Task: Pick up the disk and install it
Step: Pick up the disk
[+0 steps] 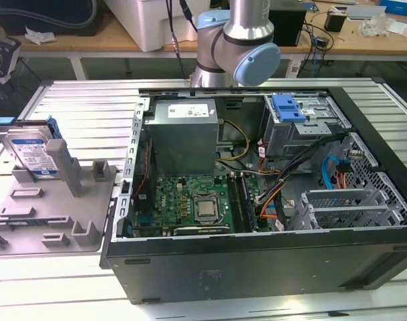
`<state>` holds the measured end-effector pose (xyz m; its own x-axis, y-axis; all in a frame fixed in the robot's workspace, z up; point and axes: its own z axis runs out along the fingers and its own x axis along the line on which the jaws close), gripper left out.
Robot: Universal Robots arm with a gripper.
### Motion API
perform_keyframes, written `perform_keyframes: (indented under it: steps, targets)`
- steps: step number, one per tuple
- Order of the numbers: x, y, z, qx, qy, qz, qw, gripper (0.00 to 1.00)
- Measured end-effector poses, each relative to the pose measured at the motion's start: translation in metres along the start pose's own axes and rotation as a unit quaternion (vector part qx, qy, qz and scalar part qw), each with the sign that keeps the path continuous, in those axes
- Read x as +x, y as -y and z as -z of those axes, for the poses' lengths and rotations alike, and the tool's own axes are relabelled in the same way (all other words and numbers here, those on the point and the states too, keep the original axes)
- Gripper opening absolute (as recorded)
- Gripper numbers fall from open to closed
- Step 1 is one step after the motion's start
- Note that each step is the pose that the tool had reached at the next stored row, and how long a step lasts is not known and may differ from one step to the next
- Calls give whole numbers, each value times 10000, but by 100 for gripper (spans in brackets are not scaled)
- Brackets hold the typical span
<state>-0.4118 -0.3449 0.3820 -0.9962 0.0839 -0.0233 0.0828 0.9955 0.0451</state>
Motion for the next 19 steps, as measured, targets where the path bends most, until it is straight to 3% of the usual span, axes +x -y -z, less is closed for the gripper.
perform_keyframes:
  steps: [16,19]
  targets:
    - [-1,-11,0,1,-16,-1,10000,11]
    - [-1,-10,-1,1,-17,0,10000,17]
